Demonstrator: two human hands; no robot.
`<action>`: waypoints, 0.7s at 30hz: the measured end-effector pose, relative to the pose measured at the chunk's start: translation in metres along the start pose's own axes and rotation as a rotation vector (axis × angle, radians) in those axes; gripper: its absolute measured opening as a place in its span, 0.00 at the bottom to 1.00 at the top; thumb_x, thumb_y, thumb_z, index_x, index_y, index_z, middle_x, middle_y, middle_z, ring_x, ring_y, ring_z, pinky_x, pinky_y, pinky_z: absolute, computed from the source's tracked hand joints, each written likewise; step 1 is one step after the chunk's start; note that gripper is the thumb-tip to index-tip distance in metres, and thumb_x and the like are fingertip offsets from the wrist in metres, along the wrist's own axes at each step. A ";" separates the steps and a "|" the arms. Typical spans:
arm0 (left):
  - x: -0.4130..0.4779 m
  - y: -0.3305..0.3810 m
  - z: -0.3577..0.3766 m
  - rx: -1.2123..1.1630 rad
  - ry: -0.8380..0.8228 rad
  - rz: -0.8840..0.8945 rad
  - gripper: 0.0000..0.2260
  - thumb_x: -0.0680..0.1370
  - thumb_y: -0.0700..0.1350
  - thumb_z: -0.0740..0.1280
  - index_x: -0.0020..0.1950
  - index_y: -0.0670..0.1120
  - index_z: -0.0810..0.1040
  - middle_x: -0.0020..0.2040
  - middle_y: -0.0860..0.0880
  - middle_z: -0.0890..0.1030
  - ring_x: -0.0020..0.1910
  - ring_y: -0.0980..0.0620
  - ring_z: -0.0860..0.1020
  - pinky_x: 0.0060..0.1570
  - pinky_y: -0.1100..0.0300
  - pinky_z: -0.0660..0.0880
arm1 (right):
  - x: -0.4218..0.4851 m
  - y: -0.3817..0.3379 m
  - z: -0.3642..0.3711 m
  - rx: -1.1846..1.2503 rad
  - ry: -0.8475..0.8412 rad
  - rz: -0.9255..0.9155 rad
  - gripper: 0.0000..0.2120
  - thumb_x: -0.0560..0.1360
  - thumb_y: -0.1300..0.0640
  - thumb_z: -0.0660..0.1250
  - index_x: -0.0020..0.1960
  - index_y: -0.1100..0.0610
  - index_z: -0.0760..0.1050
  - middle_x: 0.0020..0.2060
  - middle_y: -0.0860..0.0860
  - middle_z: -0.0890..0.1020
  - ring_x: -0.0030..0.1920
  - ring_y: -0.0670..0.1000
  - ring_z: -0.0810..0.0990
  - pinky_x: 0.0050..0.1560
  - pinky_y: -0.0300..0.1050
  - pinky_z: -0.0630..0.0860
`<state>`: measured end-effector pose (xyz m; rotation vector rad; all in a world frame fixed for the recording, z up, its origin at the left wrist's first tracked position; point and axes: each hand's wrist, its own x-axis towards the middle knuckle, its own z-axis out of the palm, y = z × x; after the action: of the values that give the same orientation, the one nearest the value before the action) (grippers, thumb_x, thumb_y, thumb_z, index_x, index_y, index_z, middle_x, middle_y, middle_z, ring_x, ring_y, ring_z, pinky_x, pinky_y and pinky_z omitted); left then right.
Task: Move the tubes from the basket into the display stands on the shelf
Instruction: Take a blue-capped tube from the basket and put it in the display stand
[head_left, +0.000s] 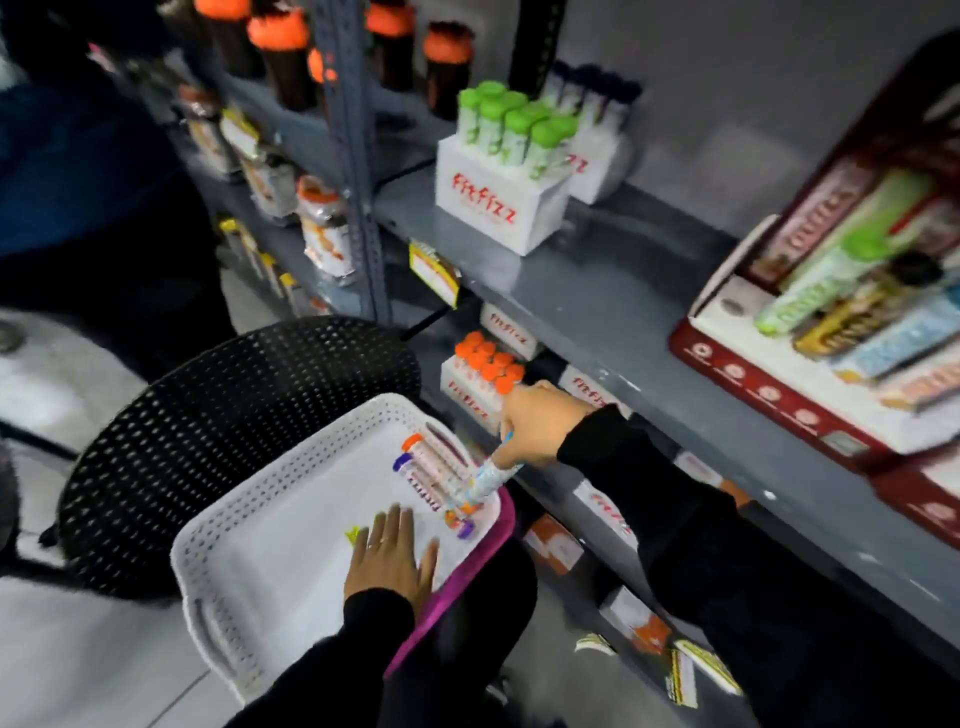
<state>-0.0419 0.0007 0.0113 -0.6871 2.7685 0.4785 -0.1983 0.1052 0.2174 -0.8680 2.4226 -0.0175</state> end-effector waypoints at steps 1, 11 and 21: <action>0.008 0.011 -0.006 -0.001 0.041 0.047 0.39 0.71 0.63 0.37 0.70 0.39 0.64 0.71 0.41 0.66 0.70 0.43 0.63 0.69 0.47 0.59 | -0.014 0.006 -0.008 -0.011 0.053 -0.003 0.11 0.68 0.55 0.73 0.36 0.63 0.77 0.30 0.54 0.74 0.33 0.55 0.74 0.26 0.38 0.62; 0.052 0.158 -0.075 -0.012 0.341 0.646 0.27 0.74 0.52 0.53 0.66 0.35 0.68 0.67 0.36 0.70 0.66 0.37 0.68 0.65 0.48 0.56 | -0.133 0.088 -0.052 0.159 0.347 0.184 0.07 0.72 0.60 0.70 0.48 0.55 0.84 0.35 0.48 0.79 0.37 0.47 0.76 0.37 0.38 0.69; 0.034 0.284 -0.075 0.163 0.234 0.863 0.30 0.78 0.58 0.42 0.73 0.41 0.54 0.76 0.44 0.54 0.74 0.47 0.49 0.72 0.52 0.43 | -0.226 0.160 -0.044 0.274 0.631 0.591 0.13 0.72 0.55 0.72 0.55 0.58 0.80 0.54 0.55 0.81 0.57 0.55 0.77 0.50 0.42 0.73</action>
<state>-0.2218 0.1961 0.1410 0.5668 3.1671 0.3159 -0.1705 0.3577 0.3369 0.0189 3.0665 -0.4469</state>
